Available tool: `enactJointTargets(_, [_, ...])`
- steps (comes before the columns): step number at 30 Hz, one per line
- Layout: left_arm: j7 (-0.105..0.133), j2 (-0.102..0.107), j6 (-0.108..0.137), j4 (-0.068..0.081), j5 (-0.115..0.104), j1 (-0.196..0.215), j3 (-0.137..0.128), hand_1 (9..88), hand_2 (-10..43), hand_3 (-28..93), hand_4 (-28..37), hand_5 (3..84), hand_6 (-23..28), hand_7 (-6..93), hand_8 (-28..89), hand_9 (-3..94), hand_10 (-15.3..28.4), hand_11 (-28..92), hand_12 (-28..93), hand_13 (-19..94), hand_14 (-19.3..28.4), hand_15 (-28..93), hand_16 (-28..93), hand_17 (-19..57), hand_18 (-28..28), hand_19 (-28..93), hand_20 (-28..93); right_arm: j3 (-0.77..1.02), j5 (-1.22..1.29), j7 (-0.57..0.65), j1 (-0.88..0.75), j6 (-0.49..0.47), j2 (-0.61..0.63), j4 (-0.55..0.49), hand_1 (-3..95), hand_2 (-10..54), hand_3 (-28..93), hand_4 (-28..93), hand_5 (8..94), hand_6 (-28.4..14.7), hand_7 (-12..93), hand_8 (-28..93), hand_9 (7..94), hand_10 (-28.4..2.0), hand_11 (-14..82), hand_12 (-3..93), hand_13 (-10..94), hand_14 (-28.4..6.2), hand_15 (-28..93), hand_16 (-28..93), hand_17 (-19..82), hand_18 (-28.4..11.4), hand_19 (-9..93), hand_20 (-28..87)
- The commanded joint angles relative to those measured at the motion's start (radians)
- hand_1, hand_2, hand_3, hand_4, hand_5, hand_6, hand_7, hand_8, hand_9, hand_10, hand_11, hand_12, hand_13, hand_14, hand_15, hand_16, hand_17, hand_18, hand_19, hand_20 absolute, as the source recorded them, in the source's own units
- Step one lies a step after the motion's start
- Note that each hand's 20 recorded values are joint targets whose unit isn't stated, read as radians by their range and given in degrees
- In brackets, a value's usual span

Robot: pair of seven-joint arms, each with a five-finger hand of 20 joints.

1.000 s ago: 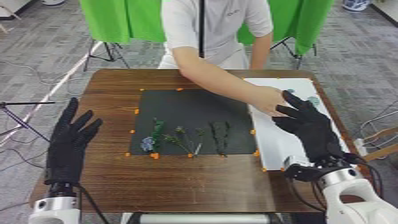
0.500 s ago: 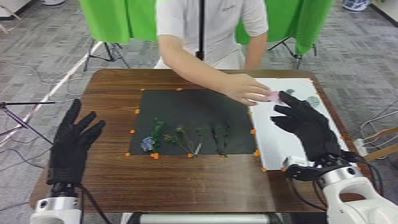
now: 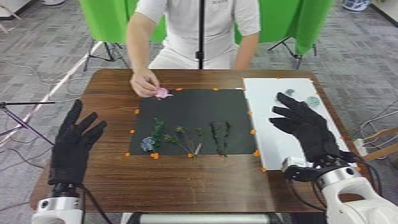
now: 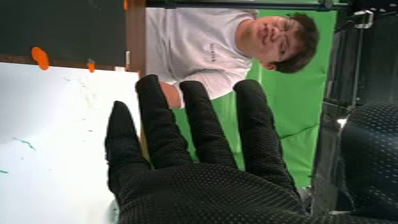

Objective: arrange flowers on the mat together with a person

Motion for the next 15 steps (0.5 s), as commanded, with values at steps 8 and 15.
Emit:
enactJointTargets(8, [-0.009, -0.009, 0.000, 0.007, -0.006, 0.002, 0.006, 17.8, 3.6, 74, -28.3, 22.9, -4.9, 12.5, -10, 28.1, 12.0, 8, 14, 25, 18.8, 22, 1, -9.2, 27.0, 47, 2, 0.005, -0.002, -0.008, -0.011, -0.016, -0.008, -0.002, 8.5, 14.9, 69, -26, 36.3, 2.5, 7, -8, 37.1, -17.2, 4.9, 18.6, 28, -21.4, 21, 27, -3, -23.6, 34, 23])
enactJointTargets(15, [-0.018, -0.013, -0.004, 0.008, -0.004, -0.001, 0.004, 18.2, 3.7, 74, -28.3, 22.9, -4.9, 12.6, -10, 28.1, 12.1, 8, 14, 24, 18.9, 23, 1, -9.2, 27.0, 47, 2, 0.002, -0.013, 0.001, -0.008, -0.015, -0.007, -0.003, 8.6, 14.8, 69, -26, 36.3, 2.5, 7, -8, 37.2, -17.2, 5.0, 18.4, 28, -21.4, 22, 27, -3, -23.7, 34, 23])
